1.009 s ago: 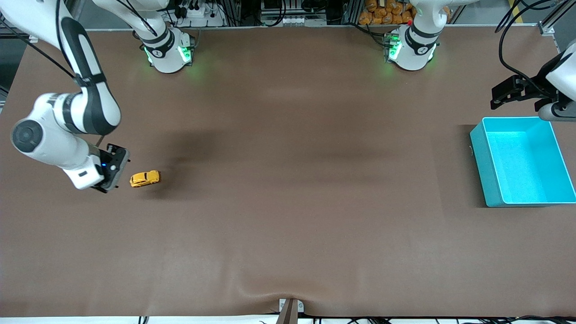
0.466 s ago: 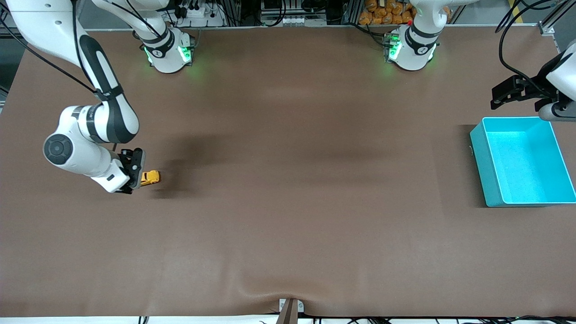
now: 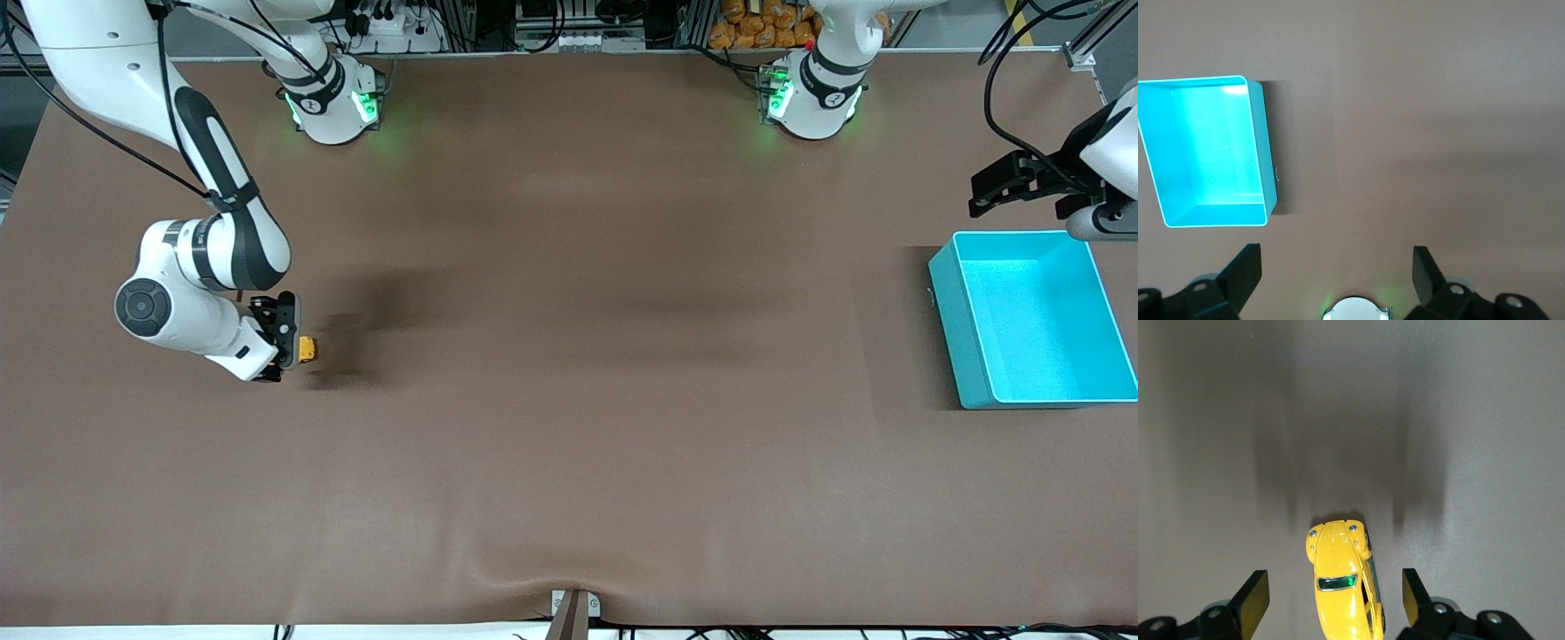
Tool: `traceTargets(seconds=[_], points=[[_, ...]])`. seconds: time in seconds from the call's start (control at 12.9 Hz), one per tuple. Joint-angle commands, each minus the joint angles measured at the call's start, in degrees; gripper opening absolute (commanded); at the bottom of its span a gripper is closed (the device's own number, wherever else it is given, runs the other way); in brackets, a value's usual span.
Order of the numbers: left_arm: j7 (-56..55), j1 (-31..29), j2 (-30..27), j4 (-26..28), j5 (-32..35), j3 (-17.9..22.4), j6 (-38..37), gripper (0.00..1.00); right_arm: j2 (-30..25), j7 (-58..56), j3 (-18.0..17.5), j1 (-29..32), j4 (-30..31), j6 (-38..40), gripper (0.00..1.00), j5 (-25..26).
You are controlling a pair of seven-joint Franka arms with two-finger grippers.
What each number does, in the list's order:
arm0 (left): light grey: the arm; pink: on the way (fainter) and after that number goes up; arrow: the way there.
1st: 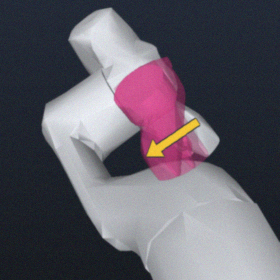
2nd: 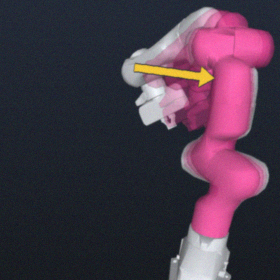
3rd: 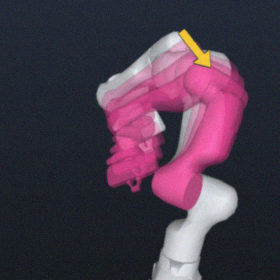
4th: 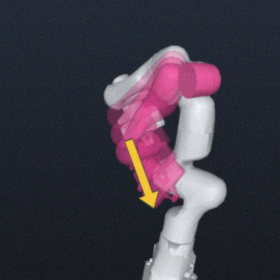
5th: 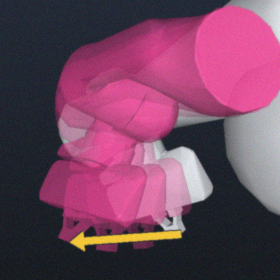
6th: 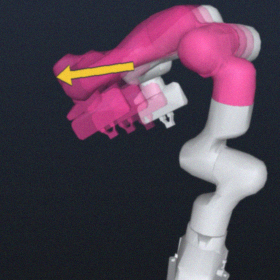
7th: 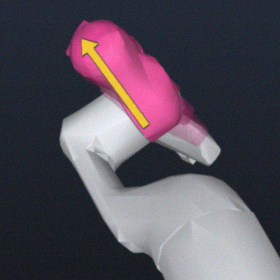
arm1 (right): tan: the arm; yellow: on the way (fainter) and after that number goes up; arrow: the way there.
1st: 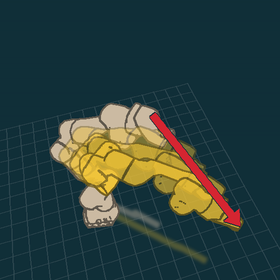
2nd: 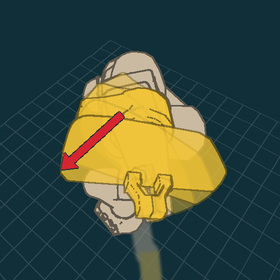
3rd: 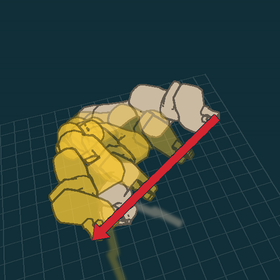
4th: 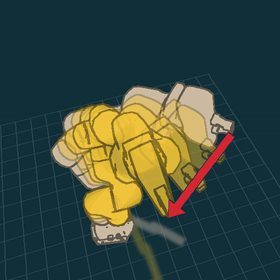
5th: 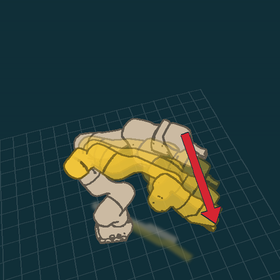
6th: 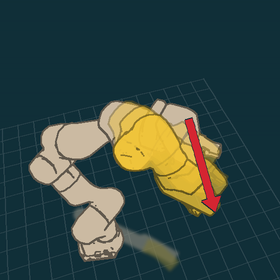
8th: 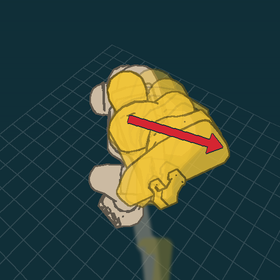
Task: Wind and store yellow beetle car
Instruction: 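Close the right gripper around the yellow car's body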
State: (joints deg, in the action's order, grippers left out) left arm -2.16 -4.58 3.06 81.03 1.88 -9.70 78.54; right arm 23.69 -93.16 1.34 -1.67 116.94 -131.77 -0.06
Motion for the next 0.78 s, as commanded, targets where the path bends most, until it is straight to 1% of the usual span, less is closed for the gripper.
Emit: traceTargets(seconds=[0.0,0.23,0.39,0.47,0.62,0.7], points=[[-0.83,-0.17,-0.43,0.09,-0.38,-0.23,-0.05,1.00,1.44,-4.29,-0.02,0.70,-0.22,-2.95,0.89,1.03],[-0.91,-0.25,-0.34,0.09,-0.47,-0.23,-0.14,1.00,2.94,-7.29,0.07,2.54,-0.22,-6.21,0.89,1.11],[-0.91,-0.25,-0.25,0.09,-0.38,-0.23,-0.14,1.00,3.12,-7.83,0.07,3.07,-0.13,-6.57,0.89,1.11],[-0.91,-0.25,-0.25,0.09,-0.38,-0.14,-0.14,1.00,3.38,-7.83,-0.02,3.51,-0.13,-6.49,0.87,1.11],[-1.00,-0.25,-0.16,0.09,-0.30,-0.14,-0.14,1.00,3.29,-7.91,-0.02,3.34,1.10,-7.45,0.80,1.11],[-1.00,-0.25,-0.16,0.09,-0.30,-0.05,-0.14,1.00,3.29,-7.83,-0.02,3.25,1.54,-7.89,0.80,1.11]])
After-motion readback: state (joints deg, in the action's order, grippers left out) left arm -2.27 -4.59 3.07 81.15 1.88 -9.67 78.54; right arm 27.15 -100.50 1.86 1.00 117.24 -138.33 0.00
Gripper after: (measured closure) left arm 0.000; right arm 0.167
